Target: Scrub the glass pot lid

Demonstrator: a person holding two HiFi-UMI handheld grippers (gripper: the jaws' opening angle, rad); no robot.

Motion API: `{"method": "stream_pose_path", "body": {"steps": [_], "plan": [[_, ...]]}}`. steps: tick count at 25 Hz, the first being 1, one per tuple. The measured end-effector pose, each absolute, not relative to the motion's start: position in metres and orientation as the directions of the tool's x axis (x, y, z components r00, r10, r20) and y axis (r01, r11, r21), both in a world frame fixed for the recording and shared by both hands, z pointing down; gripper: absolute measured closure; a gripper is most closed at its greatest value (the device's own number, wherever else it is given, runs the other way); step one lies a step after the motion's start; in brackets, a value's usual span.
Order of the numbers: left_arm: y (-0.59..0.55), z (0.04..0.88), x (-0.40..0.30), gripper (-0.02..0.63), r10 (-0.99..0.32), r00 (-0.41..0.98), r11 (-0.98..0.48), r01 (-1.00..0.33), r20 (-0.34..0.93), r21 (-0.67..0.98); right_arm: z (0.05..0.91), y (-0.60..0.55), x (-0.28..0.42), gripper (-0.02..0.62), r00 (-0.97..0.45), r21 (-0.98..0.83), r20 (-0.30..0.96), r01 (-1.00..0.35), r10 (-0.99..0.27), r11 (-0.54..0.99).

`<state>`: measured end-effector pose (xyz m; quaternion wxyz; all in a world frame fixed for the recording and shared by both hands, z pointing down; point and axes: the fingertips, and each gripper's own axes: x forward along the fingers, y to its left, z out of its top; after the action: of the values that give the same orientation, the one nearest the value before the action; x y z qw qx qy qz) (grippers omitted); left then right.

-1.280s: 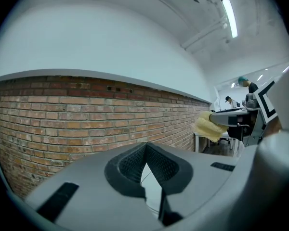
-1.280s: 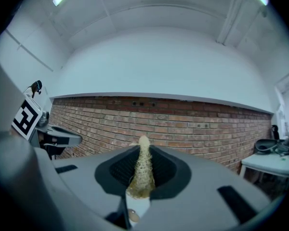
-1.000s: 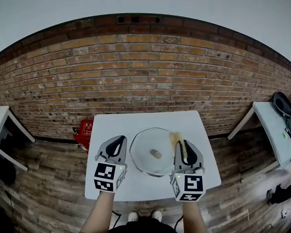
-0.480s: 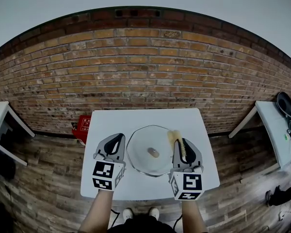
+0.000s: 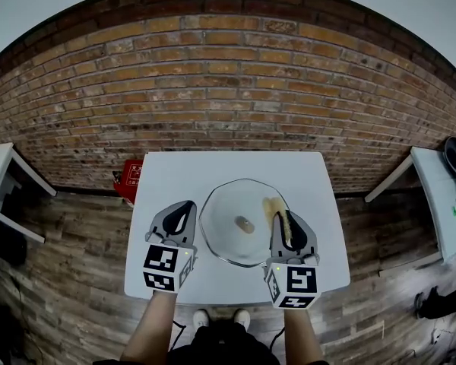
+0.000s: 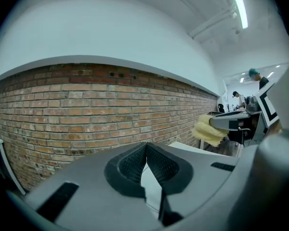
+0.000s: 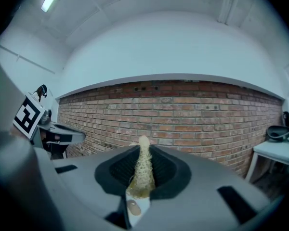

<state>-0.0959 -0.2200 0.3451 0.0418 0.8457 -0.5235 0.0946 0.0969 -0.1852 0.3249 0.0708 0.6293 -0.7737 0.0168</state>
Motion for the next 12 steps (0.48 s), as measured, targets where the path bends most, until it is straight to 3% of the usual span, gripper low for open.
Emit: {"method": "stream_pose_path", "body": {"steps": [12], "plan": [[-0.227, 0.398, -0.085, 0.595, -0.851, 0.438, -0.45, -0.893, 0.289, 0.026, 0.374, -0.196, 0.094, 0.537, -0.213, 0.047, 0.215, -0.972, -0.953, 0.228]]}}
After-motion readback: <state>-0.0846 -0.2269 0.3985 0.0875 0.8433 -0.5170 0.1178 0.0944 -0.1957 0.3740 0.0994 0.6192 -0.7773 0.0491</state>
